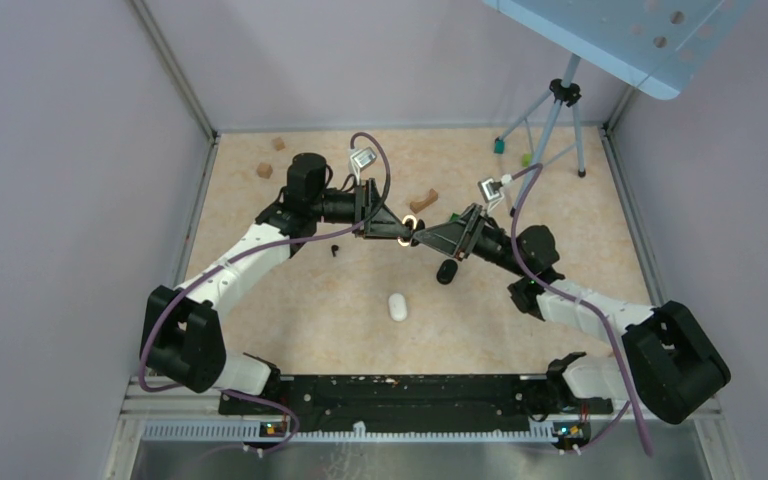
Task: Insert the wireless bluetooth earbuds into the charging case
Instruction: Pass from the left arm to the right, then pick up the right earbud from the center of the board, then adjust the right earbud at the center of the board.
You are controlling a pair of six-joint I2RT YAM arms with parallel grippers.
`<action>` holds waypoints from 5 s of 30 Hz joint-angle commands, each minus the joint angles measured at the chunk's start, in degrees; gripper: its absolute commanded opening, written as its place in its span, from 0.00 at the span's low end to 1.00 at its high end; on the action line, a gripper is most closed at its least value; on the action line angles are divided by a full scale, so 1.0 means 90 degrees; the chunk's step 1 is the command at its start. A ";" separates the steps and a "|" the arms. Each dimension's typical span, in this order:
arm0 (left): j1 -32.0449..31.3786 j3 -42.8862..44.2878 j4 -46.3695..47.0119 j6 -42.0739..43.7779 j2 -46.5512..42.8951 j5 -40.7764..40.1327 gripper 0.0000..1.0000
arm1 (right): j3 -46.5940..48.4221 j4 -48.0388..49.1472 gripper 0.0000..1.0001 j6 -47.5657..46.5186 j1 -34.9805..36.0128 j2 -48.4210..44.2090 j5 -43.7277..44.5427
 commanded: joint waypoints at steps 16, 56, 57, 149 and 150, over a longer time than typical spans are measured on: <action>-0.0005 0.0193 0.0290 0.0075 -0.0178 0.0060 0.11 | -0.0048 0.0295 0.09 -0.0003 -0.0005 -0.0032 0.0141; 0.1152 -0.0803 -0.3021 0.2465 0.0067 -0.6416 0.56 | 0.0696 -0.4888 0.00 -0.1848 -0.0578 -0.1456 0.0121; 0.1151 -0.0869 -0.2855 0.2469 0.0105 -0.6399 0.54 | 0.0726 -0.4931 0.00 -0.1864 -0.0582 -0.1461 0.0121; 0.0605 -0.1393 0.3207 0.2293 -0.1642 -0.0947 0.00 | 0.0732 -0.0278 0.00 0.1109 -0.1182 0.0864 -0.3131; 0.0551 -0.1346 0.3142 0.2323 -0.1637 -0.0920 0.00 | 0.0742 -0.0700 0.00 0.0837 -0.1151 0.0750 -0.3083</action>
